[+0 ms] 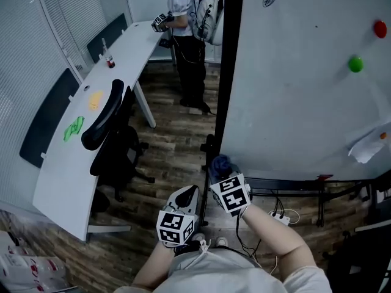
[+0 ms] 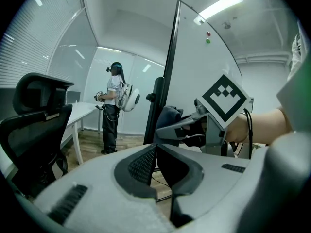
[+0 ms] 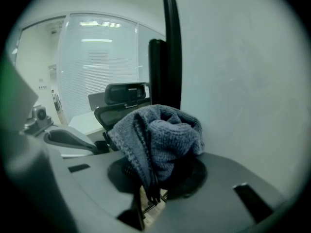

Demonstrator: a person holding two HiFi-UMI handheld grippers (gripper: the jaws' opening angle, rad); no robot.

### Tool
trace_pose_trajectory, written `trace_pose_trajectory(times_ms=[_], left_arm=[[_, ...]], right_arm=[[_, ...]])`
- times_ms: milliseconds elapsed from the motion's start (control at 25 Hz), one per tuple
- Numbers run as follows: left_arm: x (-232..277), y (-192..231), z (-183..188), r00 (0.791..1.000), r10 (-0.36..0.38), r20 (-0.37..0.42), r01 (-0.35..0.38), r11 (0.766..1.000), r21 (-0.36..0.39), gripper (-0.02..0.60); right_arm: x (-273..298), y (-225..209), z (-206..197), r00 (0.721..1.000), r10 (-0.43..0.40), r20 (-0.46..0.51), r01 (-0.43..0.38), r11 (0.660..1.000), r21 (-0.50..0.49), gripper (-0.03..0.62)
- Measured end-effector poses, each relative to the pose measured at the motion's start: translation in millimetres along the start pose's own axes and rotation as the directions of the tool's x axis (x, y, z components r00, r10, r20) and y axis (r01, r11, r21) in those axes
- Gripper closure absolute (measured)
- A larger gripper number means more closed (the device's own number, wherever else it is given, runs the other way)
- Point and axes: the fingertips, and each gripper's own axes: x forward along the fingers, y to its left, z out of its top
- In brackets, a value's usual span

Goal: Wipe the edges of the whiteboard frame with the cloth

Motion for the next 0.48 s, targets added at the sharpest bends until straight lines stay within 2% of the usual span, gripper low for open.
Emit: trace_pose_trajectory(times_ms=[480], left_arm=[[4, -22, 56, 0.993, -0.047, 0.109, 0.035, 0.994, 0.102, 0.563]], right_arm=[[-55, -3, 84, 0.986, -0.015, 0.168, 0.033, 0.993, -0.11, 0.517]])
